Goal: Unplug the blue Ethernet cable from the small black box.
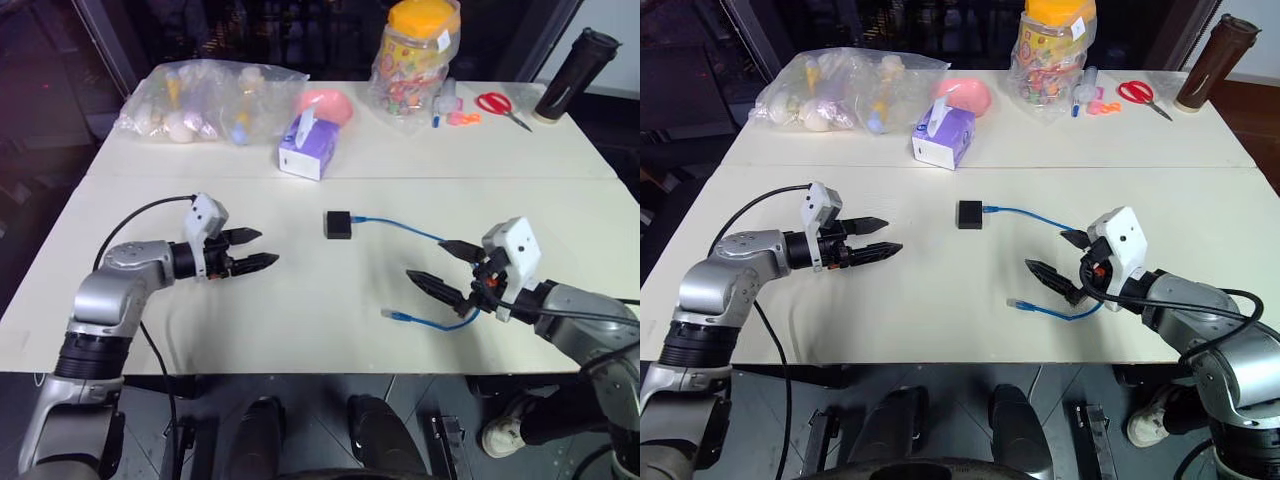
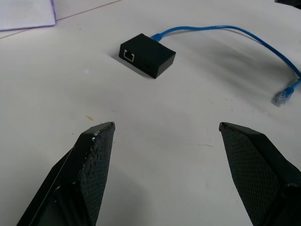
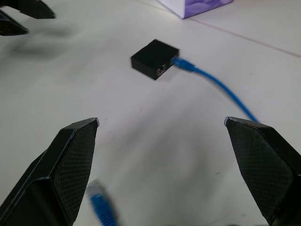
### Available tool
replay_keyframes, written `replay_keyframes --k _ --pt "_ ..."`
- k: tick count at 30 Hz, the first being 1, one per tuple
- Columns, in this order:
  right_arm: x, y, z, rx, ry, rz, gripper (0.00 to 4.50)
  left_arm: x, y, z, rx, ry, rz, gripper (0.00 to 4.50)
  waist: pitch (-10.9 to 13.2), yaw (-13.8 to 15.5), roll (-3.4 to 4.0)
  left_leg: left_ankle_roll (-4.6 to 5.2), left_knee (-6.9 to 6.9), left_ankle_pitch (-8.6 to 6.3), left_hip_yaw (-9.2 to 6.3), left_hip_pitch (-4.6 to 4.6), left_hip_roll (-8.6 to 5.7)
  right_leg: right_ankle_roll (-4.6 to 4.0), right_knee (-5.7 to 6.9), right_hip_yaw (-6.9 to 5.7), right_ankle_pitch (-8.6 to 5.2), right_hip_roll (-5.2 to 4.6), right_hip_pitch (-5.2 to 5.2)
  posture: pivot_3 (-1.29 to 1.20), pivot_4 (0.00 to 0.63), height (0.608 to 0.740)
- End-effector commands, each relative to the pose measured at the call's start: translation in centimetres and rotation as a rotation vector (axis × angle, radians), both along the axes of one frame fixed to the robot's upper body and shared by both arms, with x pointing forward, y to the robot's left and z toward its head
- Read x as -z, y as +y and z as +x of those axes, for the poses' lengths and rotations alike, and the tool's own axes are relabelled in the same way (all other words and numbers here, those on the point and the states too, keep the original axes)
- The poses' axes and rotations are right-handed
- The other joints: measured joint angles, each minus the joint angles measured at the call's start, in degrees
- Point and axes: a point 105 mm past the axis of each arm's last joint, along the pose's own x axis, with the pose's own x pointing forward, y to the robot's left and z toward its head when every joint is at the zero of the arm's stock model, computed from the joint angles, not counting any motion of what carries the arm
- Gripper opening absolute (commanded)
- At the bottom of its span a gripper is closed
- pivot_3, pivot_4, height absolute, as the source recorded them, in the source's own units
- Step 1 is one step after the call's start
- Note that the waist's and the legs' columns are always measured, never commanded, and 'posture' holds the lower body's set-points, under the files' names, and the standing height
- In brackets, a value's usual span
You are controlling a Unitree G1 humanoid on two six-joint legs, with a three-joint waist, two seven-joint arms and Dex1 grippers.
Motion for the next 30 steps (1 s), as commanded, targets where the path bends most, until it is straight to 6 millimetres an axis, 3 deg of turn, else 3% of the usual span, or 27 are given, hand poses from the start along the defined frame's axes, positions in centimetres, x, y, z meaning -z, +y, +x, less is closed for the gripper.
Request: replay_keyframes --k 1,13,20,24,30 --pt "-1.0 -0.2 1.0 0.013 -0.066 -0.006 4.5 -1.0 0.0 -0.2 -0.007 -0.034 -0.02 3.71 0.0 0.0 0.0 0.0 0.0 0.0 0.0 0.0 0.0 0.0 0.01 0.0 0.0 0.0 0.0 0.0 0.15 0.739" --pt "-0.7 0.2 1.3 0.007 -0.075 -0.009 4.5 -0.8 0.1 0.8 -0.038 -0.056 -0.006 3.71 0.0 0.1 0.0 0.0 0.01 0.0 -0.01 0.0 0.0 0.01 0.04 0.0 0.0 0.01 0.0 0.0 0.15 0.739" --pt "-0.8 -0.1 2.5 -0.007 -0.084 -0.056 4.5 -1.4 -0.4 1.7 -0.019 -0.08 -0.002 3.71 0.0 0.1 0.0 0.0 0.02 0.0 0.0 0.0 0.0 0.01 0.04 -0.01 0.01 0.01 0.0 0.0 0.15 0.739" --pt "0.0 0.3 5.4 -0.062 -0.09 -0.121 4.5 -2.2 -0.4 0.7 0.205 -0.034 0.136 3.71 0.0 -0.5 -0.04 0.0 0.01 0.0 0.03 0.04 0.0 -0.02 0.07 0.0 0.03 0.05 -0.02 0.0 0.15 0.739" --pt "1.7 1.6 10.7 -0.154 -0.084 -0.213 4.5 -5.9 0.0 2.4 0.216 -0.105 0.137 3.71 0.1 -1.4 -0.08 0.0 0.02 0.01 0.04 0.05 0.0 0.02 0.06 -0.01 0.05 0.03 0.02 0.0 0.15 0.739"
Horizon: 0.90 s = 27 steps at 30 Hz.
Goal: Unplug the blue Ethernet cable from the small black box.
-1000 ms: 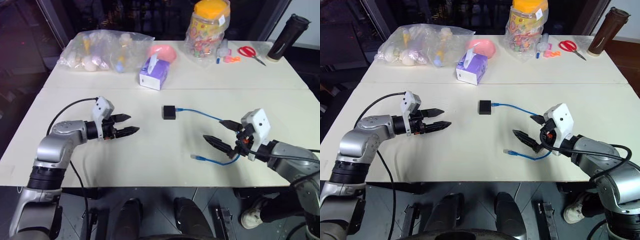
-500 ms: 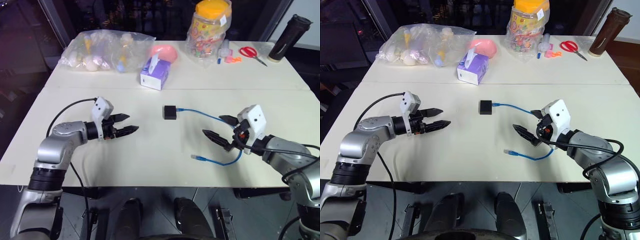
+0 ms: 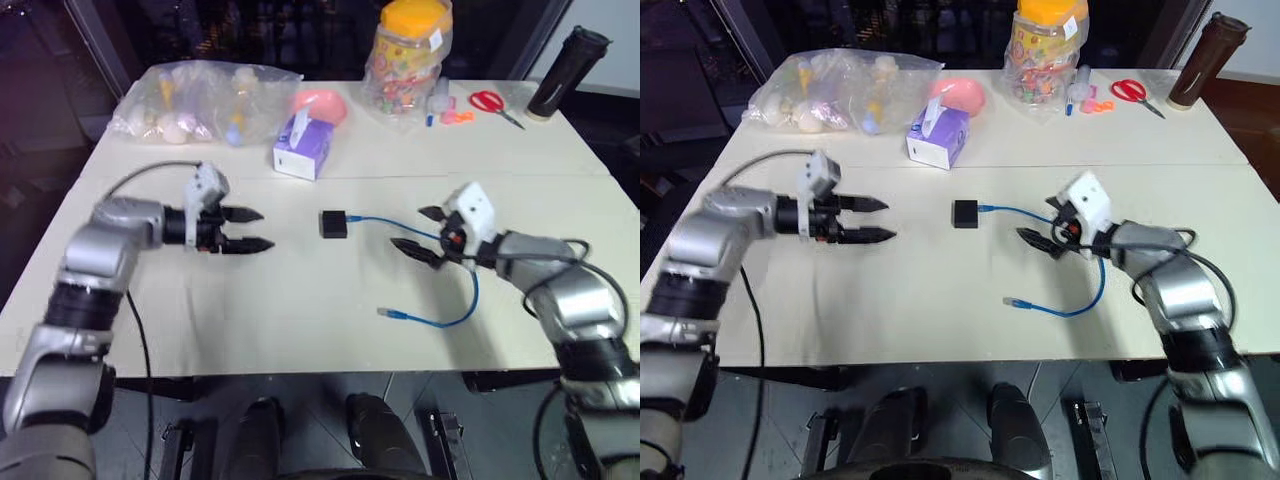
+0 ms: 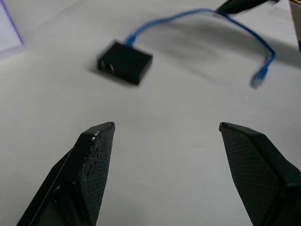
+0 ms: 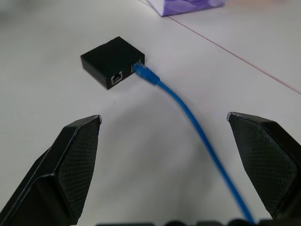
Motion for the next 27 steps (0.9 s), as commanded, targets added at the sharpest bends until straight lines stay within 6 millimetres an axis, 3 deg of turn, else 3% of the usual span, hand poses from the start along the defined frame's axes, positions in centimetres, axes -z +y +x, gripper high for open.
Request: replay_keyframes --k 1,3,7,11,14,18,21,25,27 --pt "1.4 0.8 3.2 -0.052 0.002 -0.094 4.5 -1.5 -0.1 0.0 0.01 -0.052 -0.025 3.71 0.0 -0.5 -0.01 0.01 -0.05 -0.01 -0.01 0.01 0.0 0.22 0.02 0.0 0.07 -0.01 0.01 0.0 0.15 0.739" --pt "2.4 1.8 4.7 -0.097 0.036 -0.145 4.5 -1.7 -0.4 -0.4 0.004 -0.067 -0.047 3.71 0.0 -1.1 0.02 0.02 -0.06 -0.02 0.09 -0.05 0.0 0.27 0.01 0.04 0.1 -0.03 -0.1 0.0 0.15 0.739" --pt "3.6 3.9 5.7 -0.174 0.093 -0.167 4.5 -0.3 -0.6 -1.7 -0.022 -0.038 -0.063 3.71 0.0 -1.7 0.01 0.07 -0.23 -0.04 -0.05 -0.09 0.01 0.28 0.21 -0.03 0.1 -0.01 -0.27 0.0 0.15 0.739" --pt "3.1 6.5 6.6 -0.201 0.09 -0.161 4.5 0.6 -0.8 -2.4 -0.083 -0.029 -0.085 3.71 0.0 -2.1 0.0 0.12 -0.24 -0.08 -0.04 -0.02 0.03 0.27 0.26 -0.04 0.1 0.0 -0.29 0.0 0.15 0.739" --pt "2.7 8.6 6.6 -0.246 0.082 -0.154 3.67 1.0 -0.6 -3.0 -0.113 -0.022 -0.085 3.75 0.0 -2.1 0.0 0.09 -0.14 -0.06 -0.04 0.07 0.02 0.25 0.49 -0.03 0.12 0.0 -0.23 0.0 0.15 0.739" --pt "3.0 9.8 6.2 -0.305 0.093 -0.186 1.54 1.5 0.0 -3.1 -0.162 -0.022 -0.079 3.75 0.0 -1.9 0.0 0.04 -0.04 -0.03 -0.06 0.21 0.01 0.23 0.78 -0.03 0.12 0.01 -0.16 0.0 0.15 0.739" --pt "3.7 9.7 6.1 -0.308 0.088 -0.259 0.08 1.9 0.7 -2.9 -0.199 -0.015 -0.083 3.75 0.0 -1.9 0.01 0.03 -0.03 -0.02 -0.07 0.24 0.01 0.22 0.81 -0.03 0.12 0.03 -0.16 0.0 0.15 0.739" --pt "1.0 6.9 7.8 -0.234 -0.212 -0.438 0.08 1.3 1.3 0.0 -0.274 -0.044 -0.161 3.75 0.0 -1.1 0.03 -0.02 -0.01 0.01 -0.08 0.25 -0.01 0.23 0.83 -0.04 0.12 0.0 -0.14 0.0 0.15 0.739" --pt "-2.0 6.1 8.2 -0.218 -0.46 -0.538 0.08 0.4 0.9 1.5 -0.261 -0.006 -0.255 3.75 0.0 -0.6 0.03 -0.27 0.0 0.15 -0.16 0.17 -0.06 0.23 0.76 -0.1 0.12 -0.04 -0.13 0.0 0.15 0.739"
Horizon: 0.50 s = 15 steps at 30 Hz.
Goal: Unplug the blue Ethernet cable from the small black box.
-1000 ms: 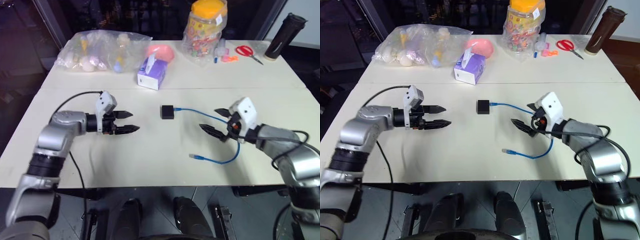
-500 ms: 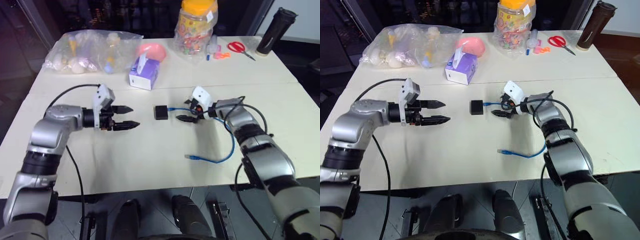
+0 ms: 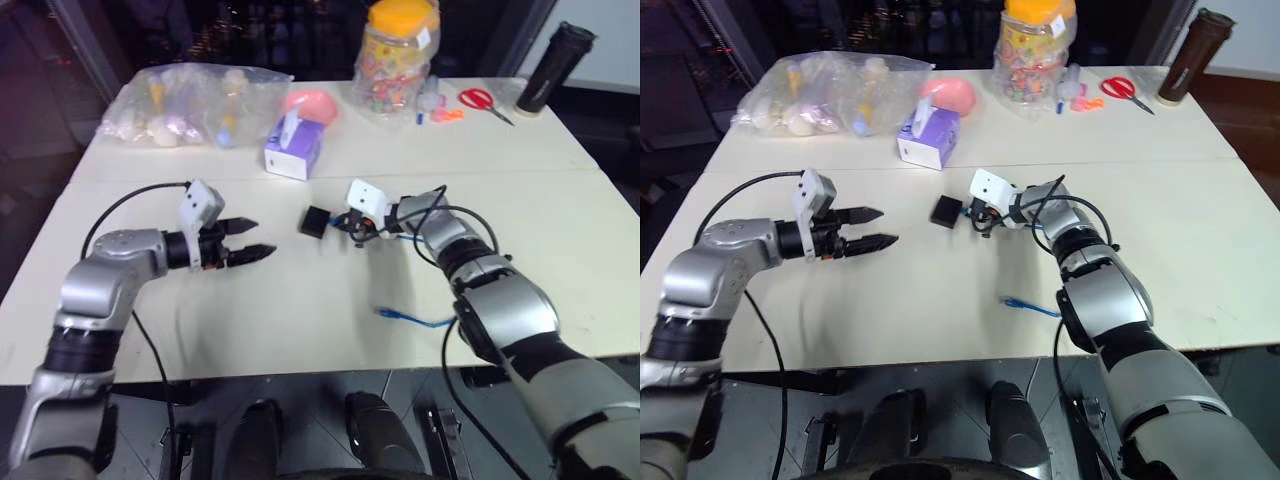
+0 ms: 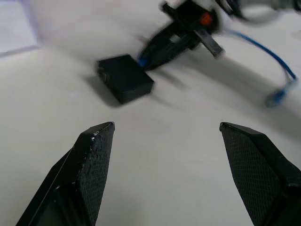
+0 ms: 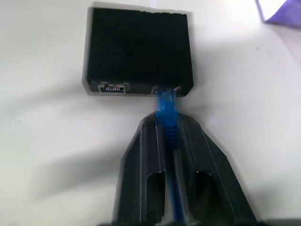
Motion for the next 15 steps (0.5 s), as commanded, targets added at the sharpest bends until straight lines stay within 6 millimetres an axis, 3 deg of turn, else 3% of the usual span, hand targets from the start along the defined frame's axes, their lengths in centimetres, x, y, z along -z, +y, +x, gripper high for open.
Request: replay_keyframes --k 1,3,7,11,15 --pt "-5.9 -1.2 0.8 -0.052 -0.445 -0.099 0.08 -2.7 -0.1 2.3 0.011 -0.019 -0.146 3.75 0.0 0.5 -0.02 -0.03 0.0 0.02 0.01 -0.03 -0.05 0.0 0.0 0.01 0.0 -0.03 -0.02 0.0 0.15 0.739" --pt "-8.2 -1.4 0.3 -0.086 -0.614 -0.114 0.08 -3.4 -1.0 3.3 0.058 0.014 -0.211 3.75 0.0 0.5 -0.02 -0.04 0.01 0.02 0.03 -0.12 -0.06 0.01 -0.08 0.02 0.0 -0.03 -0.09 0.0 0.15 0.739" --pt "-10.4 -1.0 -1.7 -0.157 -0.747 -0.077 0.08 -4.3 -3.1 5.5 0.127 0.062 -0.283 3.75 0.0 -0.3 -0.04 -0.04 -0.14 0.02 0.01 -0.08 -0.03 0.05 -0.08 0.01 -0.03 0.01 -0.12 0.0 0.15 0.739" --pt "-11.3 -1.1 -3.3 -0.169 -0.799 -0.065 0.08 -5.6 -5.2 6.6 0.196 0.09 -0.356 3.75 0.0 -0.9 -0.05 -0.02 -0.17 0.02 0.02 -0.14 -0.04 0.08 -0.11 0.01 -0.05 0.01 -0.16 0.0 0.15 0.739" --pt "-11.6 -1.2 -4.3 -0.15 -0.807 -0.056 0.08 -5.7 -7.3 7.2 0.23 0.064 -0.308 3.75 0.0 -0.9 -0.05 -0.01 -0.13 0.01 0.04 -0.15 -0.05 0.09 -0.15 0.04 -0.05 0.0 -0.15 0.0 0.15 0.739"
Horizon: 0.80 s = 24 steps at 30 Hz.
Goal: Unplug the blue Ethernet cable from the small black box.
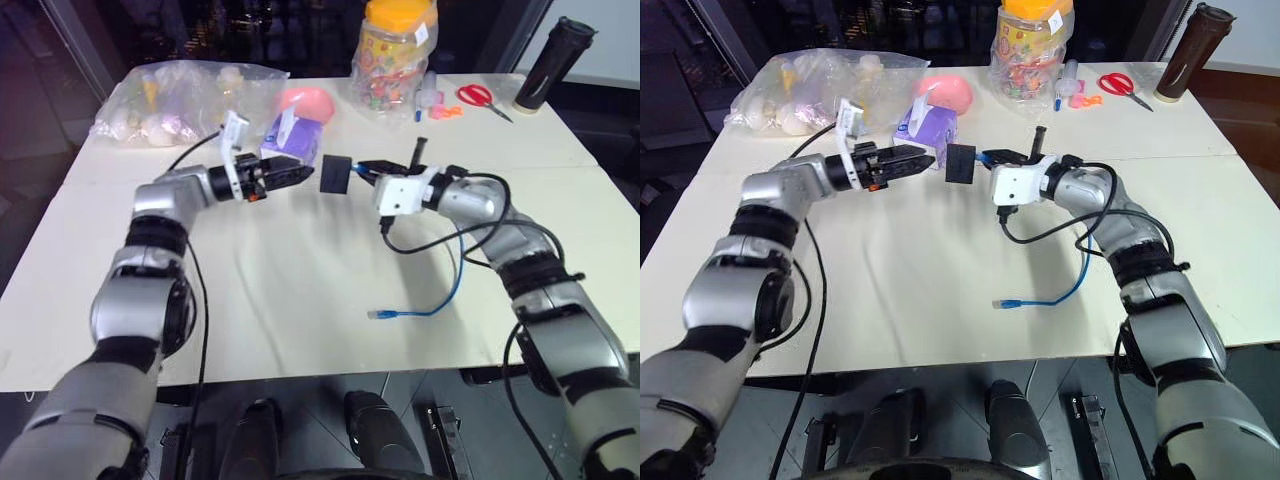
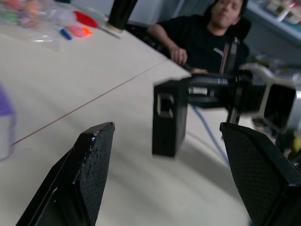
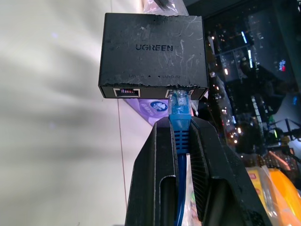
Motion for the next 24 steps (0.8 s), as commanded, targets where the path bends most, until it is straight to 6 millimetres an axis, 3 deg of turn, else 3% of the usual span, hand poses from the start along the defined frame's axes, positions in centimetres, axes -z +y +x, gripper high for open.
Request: replay_keyframes --k 1,6,9,15,17,21,24 --pt "-3.0 0.3 -1.1 -0.012 -0.077 0.06 0.08 -0.9 -1.2 0.2 0.026 -0.067 0.017 3.75 0.0 0.0 0.0 0.0 0.01 0.0 0.0 0.01 0.0 0.0 0.02 0.0 0.0 0.0 0.01 0.0 0.15 0.739" --pt "-3.1 0.6 -1.9 -0.007 -0.066 0.059 0.08 -1.0 -3.1 0.1 0.06 -0.07 -0.01 3.75 0.0 0.1 -0.01 0.0 0.04 0.0 -0.01 0.01 0.0 0.0 0.07 0.0 0.0 0.01 0.02 0.0 0.15 0.739" --pt "-3.1 0.9 -2.4 -0.009 -0.056 0.063 0.01 -1.1 -4.0 0.1 0.069 -0.063 -0.049 2.92 0.0 0.1 -0.01 0.0 0.04 0.0 -0.01 0.01 0.0 0.0 0.06 0.0 0.0 0.0 0.02 0.0 0.15 0.739" --pt "-2.5 1.4 -2.9 -0.006 -0.023 0.069 0.01 -1.1 -3.9 0.2 0.058 -0.055 -0.073 0.5 0.0 0.2 -0.01 0.0 0.04 0.0 -0.01 0.01 0.0 0.0 0.07 0.0 0.0 0.0 0.02 0.0 0.15 0.739" --pt "-2.5 1.5 -3.0 -0.005 -0.017 0.071 0.01 -1.1 -4.0 0.0 0.072 -0.055 -0.076 0.48 0.0 0.1 -0.01 0.0 0.04 0.0 -0.01 0.02 0.0 0.0 0.08 0.0 0.0 0.01 0.01 0.0 0.15 0.739" --pt "-2.2 1.1 -3.1 0.009 -0.01 0.069 1.78 -0.5 -3.9 0.2 0.055 -0.073 -0.031 0.48 0.0 0.2 -0.01 0.0 0.03 0.0 -0.02 0.02 0.01 0.0 0.09 0.0 0.0 0.02 0.01 0.0 0.15 0.739" --pt "-0.7 -2.4 -3.0 0.169 0.087 0.17 3.35 -0.6 -3.2 0.3 0.031 -0.045 -0.087 0.48 0.0 0.7 -0.03 0.0 0.04 0.0 -0.03 0.01 0.01 0.01 0.07 -0.01 0.0 0.01 0.03 0.0 0.15 0.739"
